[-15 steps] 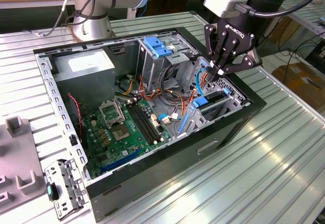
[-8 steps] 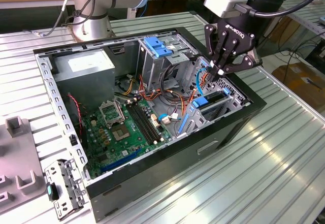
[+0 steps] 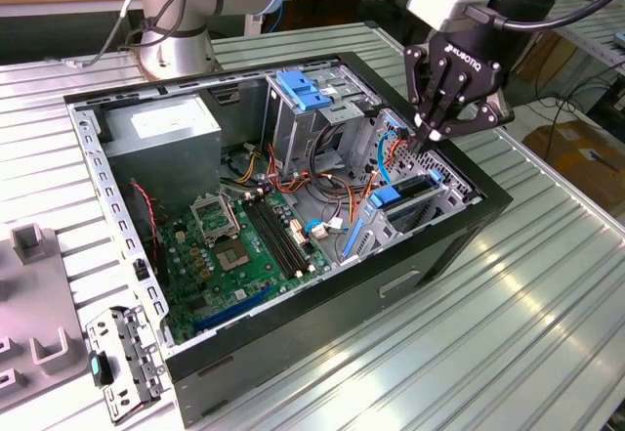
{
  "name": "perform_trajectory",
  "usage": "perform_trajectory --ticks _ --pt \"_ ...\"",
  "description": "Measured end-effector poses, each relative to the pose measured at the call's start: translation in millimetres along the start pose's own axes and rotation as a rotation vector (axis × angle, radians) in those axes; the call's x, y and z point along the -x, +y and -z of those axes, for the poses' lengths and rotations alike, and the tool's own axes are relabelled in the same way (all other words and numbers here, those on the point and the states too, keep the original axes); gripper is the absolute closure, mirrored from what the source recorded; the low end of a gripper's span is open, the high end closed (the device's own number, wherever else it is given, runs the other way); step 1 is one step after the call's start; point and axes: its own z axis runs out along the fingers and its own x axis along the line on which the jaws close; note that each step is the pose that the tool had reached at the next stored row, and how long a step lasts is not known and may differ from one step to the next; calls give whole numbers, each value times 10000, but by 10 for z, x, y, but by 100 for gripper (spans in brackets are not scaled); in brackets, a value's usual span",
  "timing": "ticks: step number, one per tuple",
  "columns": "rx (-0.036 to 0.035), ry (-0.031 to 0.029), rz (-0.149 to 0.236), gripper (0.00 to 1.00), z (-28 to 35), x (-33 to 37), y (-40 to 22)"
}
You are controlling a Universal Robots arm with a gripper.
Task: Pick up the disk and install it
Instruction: 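Insert the first disk wire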
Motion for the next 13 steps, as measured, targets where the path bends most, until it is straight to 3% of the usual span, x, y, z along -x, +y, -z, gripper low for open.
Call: perform_trajectory --ticks 2,6,10,12,13 --pt "-1 3 34 89 0 2 -36" --pt "-16 15 609 89 3 1 -48" --pt "-20 15 737 89 14 2 -53" --pt "-21 20 737 89 16 3 -86" --pt "-21 22 734 89 15 5 -146"
